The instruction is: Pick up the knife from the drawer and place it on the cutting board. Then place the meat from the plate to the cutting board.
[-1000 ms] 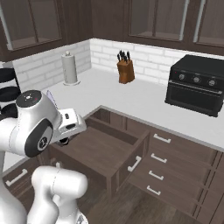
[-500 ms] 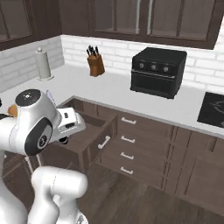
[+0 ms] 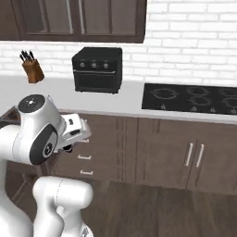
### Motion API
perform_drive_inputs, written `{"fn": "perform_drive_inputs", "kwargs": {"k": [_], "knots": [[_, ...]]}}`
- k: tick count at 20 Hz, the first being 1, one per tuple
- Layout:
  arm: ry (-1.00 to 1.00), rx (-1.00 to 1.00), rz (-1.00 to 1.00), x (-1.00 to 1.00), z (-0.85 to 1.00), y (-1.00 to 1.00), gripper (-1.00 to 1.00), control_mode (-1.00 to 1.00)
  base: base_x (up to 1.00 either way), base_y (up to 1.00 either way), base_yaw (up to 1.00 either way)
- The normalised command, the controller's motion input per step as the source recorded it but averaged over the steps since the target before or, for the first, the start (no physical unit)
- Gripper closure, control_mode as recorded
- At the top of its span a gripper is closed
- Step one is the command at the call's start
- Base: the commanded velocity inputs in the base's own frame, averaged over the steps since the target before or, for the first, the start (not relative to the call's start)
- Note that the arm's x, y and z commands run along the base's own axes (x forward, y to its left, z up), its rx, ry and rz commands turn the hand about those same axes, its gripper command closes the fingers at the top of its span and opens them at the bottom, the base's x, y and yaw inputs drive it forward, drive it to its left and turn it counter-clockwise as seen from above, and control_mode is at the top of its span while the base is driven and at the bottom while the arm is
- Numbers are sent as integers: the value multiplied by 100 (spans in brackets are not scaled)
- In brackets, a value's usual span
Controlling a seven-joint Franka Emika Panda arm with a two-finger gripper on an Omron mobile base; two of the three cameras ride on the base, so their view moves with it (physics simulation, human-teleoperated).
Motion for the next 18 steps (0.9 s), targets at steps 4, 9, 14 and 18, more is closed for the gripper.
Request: {"fn": "perform_drive_inputs", "kwargs": {"k": [4,9,14,18], "knots": [[0,0,0,0,0,0,100,100,6,18,-55],[0,0,0,0,0,0,100,100,0,-5,-47],[0,0,0,0,0,0,100,100,0,-17,-30],[0,0,0,0,0,0,100,100,-8,3,37]]}}
